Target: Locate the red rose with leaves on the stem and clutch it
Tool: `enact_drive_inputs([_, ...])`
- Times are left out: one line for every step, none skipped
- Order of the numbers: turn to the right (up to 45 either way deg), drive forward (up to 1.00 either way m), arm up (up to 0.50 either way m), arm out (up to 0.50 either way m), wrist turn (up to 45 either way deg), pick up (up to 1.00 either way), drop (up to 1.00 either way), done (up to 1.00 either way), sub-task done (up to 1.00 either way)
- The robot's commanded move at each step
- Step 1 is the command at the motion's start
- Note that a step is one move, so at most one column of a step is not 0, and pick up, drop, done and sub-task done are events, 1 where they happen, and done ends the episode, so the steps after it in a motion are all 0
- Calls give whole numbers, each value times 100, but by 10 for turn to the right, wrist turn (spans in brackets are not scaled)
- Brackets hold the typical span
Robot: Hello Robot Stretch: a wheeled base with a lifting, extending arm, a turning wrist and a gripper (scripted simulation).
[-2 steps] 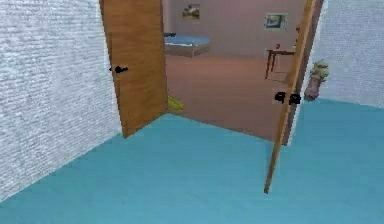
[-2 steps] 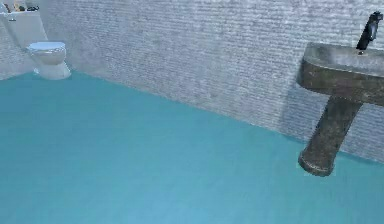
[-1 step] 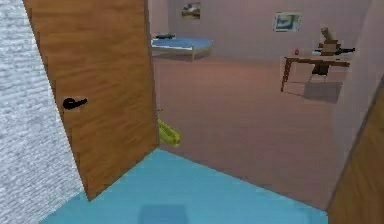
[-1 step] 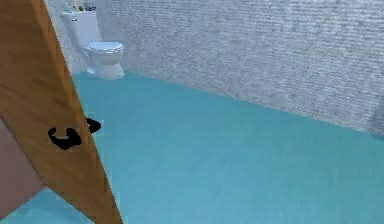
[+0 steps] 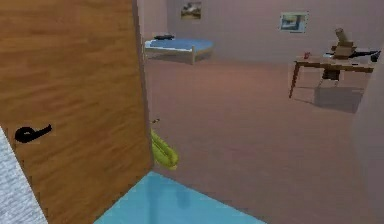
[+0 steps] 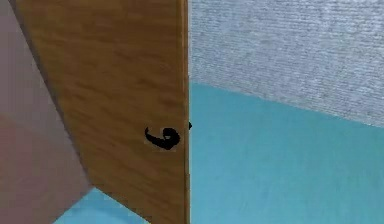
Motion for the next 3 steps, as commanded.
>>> enact_drive_inputs([60, 0, 0, 0, 0, 0, 0, 0, 0])
enact_drive_inputs([0, 100, 0, 0, 0, 0, 0, 0, 0])
enact_drive_inputs([0, 65, 0, 0, 0, 0, 0, 0, 0])
